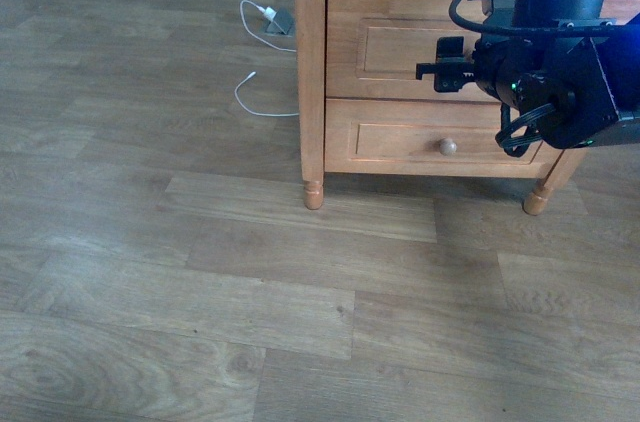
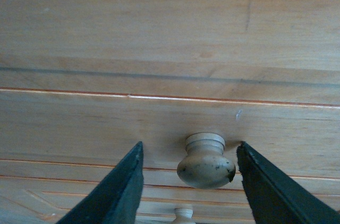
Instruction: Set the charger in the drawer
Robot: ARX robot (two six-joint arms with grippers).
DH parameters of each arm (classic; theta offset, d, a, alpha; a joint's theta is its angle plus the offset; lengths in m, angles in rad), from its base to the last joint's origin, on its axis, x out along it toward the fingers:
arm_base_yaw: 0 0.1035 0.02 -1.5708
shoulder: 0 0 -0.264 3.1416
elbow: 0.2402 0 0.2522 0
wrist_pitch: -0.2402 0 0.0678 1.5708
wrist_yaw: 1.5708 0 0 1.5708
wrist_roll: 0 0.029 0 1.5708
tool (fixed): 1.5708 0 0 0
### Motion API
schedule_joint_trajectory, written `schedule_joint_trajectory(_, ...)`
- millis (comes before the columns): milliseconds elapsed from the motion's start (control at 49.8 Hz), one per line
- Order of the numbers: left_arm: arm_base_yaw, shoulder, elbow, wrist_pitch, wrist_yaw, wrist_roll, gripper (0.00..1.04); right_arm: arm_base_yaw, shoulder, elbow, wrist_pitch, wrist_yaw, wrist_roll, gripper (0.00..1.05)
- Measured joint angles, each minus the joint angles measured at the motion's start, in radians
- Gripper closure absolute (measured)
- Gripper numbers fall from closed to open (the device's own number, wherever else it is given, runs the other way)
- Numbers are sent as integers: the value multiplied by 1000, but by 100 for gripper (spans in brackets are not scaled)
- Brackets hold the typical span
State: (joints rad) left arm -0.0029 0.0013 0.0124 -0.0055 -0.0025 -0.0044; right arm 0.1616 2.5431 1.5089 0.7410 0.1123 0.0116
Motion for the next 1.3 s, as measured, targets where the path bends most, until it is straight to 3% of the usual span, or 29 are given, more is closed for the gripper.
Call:
schedule_joint_trajectory(161, 0, 0, 0, 0, 0, 0, 6, -3, 0, 0, -6, 2, -5, 80)
schedule_joint_trajectory(662, 0, 0, 0, 0, 0, 0, 6, -3, -68, -116, 4, -11, 31, 81)
schedule_joint_trajectory(863, 0, 0, 0, 0, 0, 0, 6, 5, -191, -311, 19, -25, 84, 82)
schedule_joint_trajectory(1044, 0, 0, 0, 0, 0, 0, 6, 18, -392, -639, 55, -37, 105, 82)
schedule_joint_trajectory(1305, 0, 0, 0, 0, 0, 0, 6, 23, -511, -855, 105, -46, 106, 82)
